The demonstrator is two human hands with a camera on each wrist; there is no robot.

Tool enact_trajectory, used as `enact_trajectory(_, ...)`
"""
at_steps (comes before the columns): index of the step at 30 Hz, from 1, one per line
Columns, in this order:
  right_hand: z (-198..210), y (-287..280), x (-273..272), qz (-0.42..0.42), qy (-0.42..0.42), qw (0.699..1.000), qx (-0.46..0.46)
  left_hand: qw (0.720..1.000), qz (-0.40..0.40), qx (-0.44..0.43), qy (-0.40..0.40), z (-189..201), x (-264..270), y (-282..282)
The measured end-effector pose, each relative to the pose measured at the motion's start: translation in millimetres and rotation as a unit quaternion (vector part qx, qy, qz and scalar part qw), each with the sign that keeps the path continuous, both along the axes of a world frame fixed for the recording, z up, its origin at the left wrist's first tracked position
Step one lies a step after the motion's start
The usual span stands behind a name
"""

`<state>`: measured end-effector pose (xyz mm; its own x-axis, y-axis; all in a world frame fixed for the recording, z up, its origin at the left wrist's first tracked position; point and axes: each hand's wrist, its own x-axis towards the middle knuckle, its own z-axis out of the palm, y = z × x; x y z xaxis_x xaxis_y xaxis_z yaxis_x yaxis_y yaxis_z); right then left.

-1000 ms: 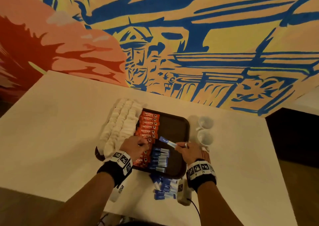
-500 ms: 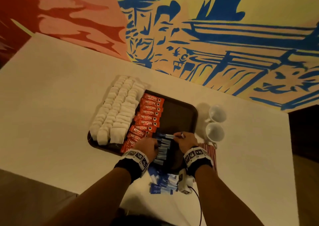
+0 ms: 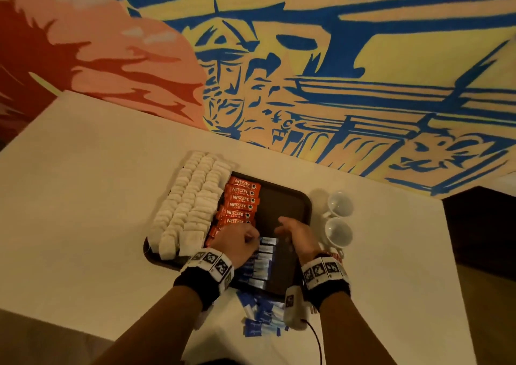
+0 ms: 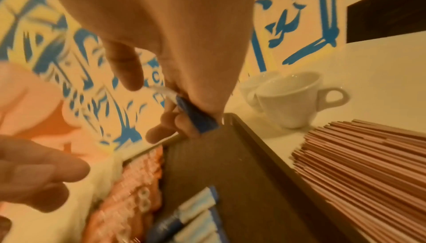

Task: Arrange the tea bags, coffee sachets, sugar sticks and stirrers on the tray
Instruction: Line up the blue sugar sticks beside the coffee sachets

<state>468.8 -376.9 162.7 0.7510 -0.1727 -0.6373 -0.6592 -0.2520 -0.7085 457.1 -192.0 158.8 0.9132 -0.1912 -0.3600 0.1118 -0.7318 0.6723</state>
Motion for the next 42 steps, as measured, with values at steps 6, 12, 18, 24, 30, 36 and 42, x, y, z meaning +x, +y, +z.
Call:
enact_trajectory(6, 70.1, 17.7, -31.5, 0.045, -0.111, 0.984, 0.13, 0.986, 0.004, -0.165, -0.029, 61.5, 2.1, 19.3)
enact_trajectory(12, 99.6, 36.4, -56.1, 0.167, -0.17, 0.968, 0.076, 0.969, -0.058, -0.24, -0.028, 115.5, -6.3, 44.2)
enact_trajectory(18, 126.3, 46.9, -79.7, 0.099, -0.207, 0.968, 0.098, 0.96, -0.068, -0.255, -0.096, 151.1, -18.3, 63.2)
enact_trajectory(24, 149.5, 49.5, -108.2, -0.014, -0.194, 0.957, 0.215, 0.938, -0.186, -0.169, -0.24, 169.4, -44.8, 80.4)
enact_trajectory(30, 153.3, 56.3, -114.3, -0.056, -0.296, 0.932, 0.203, 0.916, -0.272, -0.128, -0.267, 166.2, -63.0, 91.7)
enact_trajectory(36, 151.3, 61.7, -114.8, 0.066, -0.29, 0.951, 0.086, 0.938, -0.17, -0.229, -0.198, 173.0, -63.3, 90.4)
enact_trajectory(42, 158.3, 74.2, -110.5, 0.168, -0.291, 0.939, 0.075, 0.95, -0.175, -0.182, -0.182, 172.9, -49.9, 74.6)
